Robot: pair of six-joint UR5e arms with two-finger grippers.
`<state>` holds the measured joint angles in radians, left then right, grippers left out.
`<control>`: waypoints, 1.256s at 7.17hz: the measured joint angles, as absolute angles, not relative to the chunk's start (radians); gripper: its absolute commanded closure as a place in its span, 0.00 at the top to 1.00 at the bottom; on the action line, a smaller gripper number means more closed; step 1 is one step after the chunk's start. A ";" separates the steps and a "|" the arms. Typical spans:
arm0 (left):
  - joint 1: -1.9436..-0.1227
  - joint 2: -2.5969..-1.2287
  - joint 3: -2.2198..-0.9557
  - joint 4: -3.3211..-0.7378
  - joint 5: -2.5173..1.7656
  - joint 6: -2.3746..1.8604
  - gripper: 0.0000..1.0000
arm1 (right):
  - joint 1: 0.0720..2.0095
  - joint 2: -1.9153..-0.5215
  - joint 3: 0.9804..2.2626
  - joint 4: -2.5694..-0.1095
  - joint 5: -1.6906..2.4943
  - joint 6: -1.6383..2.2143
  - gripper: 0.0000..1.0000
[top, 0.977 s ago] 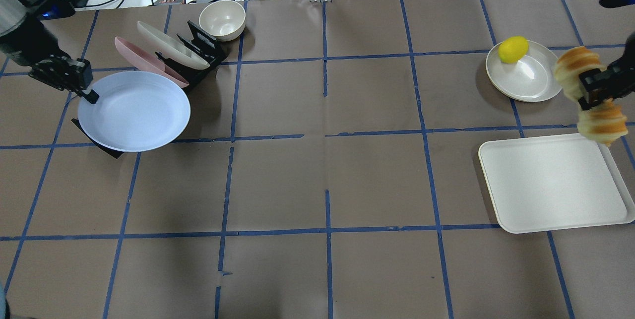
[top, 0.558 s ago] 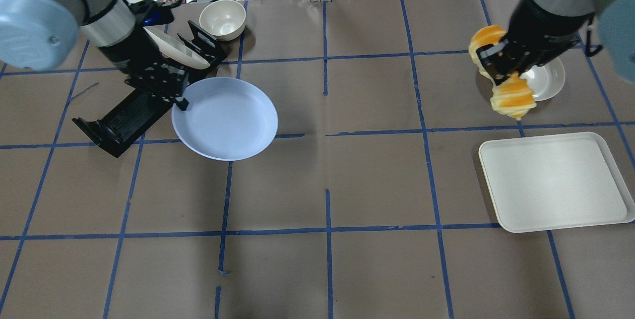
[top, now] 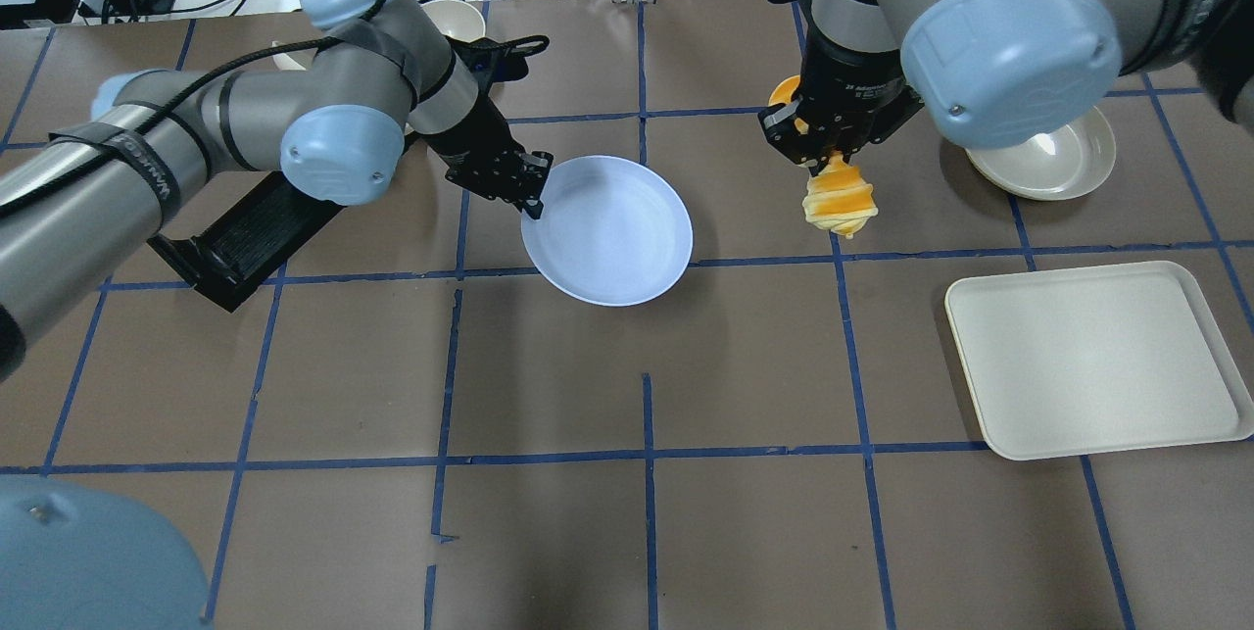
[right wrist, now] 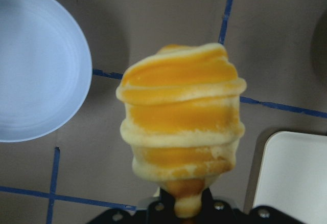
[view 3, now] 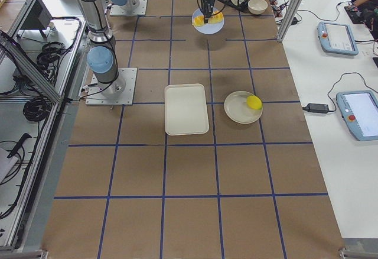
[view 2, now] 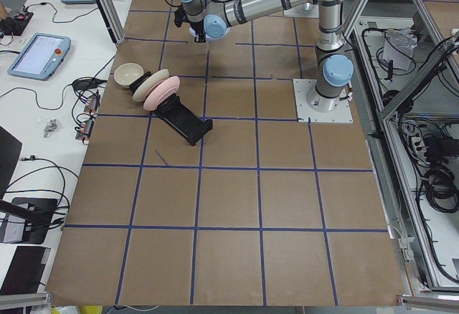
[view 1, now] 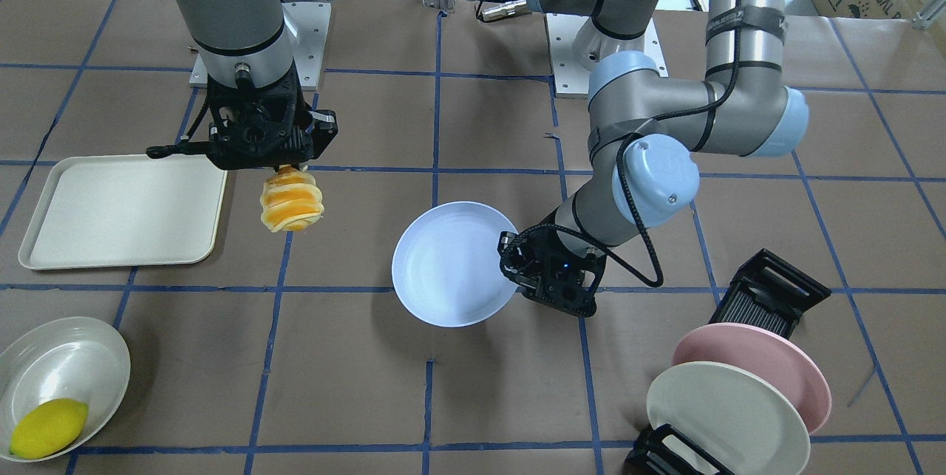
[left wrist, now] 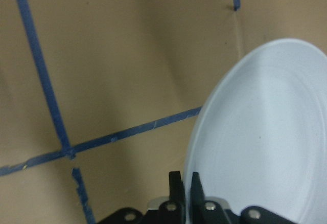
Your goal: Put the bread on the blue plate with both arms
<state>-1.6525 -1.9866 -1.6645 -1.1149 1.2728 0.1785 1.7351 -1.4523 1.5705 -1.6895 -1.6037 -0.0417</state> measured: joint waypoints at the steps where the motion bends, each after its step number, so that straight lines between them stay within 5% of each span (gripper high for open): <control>1: -1.669 -2.024 -1.666 -1.062 1.270 0.177 0.32 | 1.738 -1.435 1.573 -1.709 -1.584 -0.045 0.04; 2: -1.677 -2.045 -1.671 -1.028 1.270 0.177 0.99 | 1.742 -1.414 1.573 -1.733 -1.575 -0.049 0.04; 5: -1.678 -2.044 -1.677 -0.965 1.274 0.156 1.00 | 1.774 -1.299 1.565 -1.898 -1.558 -0.045 0.04; 9: -1.642 -1.791 -1.646 -1.219 1.468 0.150 1.00 | 1.884 -1.063 1.479 -2.090 -1.548 0.038 0.04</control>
<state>-1.6417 -1.7912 -1.6460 -1.2193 1.4681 0.1496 1.8845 -1.0632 1.4788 -2.0899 -1.5480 0.0378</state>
